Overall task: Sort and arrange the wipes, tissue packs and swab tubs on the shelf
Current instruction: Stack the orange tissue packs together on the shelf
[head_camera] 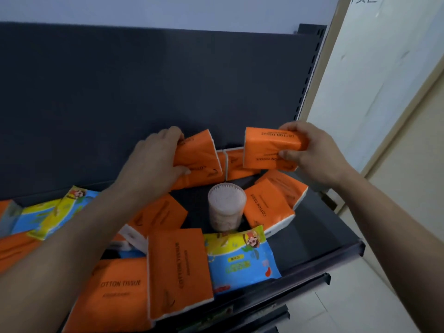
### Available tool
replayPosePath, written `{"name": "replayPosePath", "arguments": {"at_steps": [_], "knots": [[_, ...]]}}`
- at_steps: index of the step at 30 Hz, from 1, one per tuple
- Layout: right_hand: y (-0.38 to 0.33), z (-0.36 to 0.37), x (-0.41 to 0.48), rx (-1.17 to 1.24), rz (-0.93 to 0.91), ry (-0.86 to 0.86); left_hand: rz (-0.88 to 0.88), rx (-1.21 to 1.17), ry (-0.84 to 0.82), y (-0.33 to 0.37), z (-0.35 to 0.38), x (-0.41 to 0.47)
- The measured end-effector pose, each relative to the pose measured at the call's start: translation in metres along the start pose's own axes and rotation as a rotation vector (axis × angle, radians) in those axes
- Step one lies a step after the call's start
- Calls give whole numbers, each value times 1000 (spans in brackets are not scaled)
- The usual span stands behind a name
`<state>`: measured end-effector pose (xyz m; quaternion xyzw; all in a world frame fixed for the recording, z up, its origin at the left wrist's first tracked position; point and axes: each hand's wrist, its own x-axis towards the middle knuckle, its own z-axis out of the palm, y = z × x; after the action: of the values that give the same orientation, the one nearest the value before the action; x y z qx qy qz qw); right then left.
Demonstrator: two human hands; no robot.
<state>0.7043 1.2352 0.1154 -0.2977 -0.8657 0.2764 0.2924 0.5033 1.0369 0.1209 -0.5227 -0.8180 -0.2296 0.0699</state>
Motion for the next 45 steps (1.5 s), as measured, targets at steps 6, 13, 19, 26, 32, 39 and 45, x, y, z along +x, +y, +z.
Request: {"name": "replayPosePath", "arguments": {"at_steps": [6,13,19,26,32,39,45], "knots": [[22,19,40,12,-64,-76,-45,27,11,-5,14,14],[60,40,73,-164,-164,-359,-113,100,43,0,34,24],[86,43,88,-54,-186,-433,-162,177,-20,10,59,35],[96,56,91,-139,-248,-524,-156,233,-53,15,71,47],[98,44,95,-201,-97,-645,-113,199,-207,7,81,54],[94,49,89,-287,-121,-527,-72,124,-338,-1,103,65],[92,51,85,-307,-104,-399,24,286,-307,-5,115,72]]}}
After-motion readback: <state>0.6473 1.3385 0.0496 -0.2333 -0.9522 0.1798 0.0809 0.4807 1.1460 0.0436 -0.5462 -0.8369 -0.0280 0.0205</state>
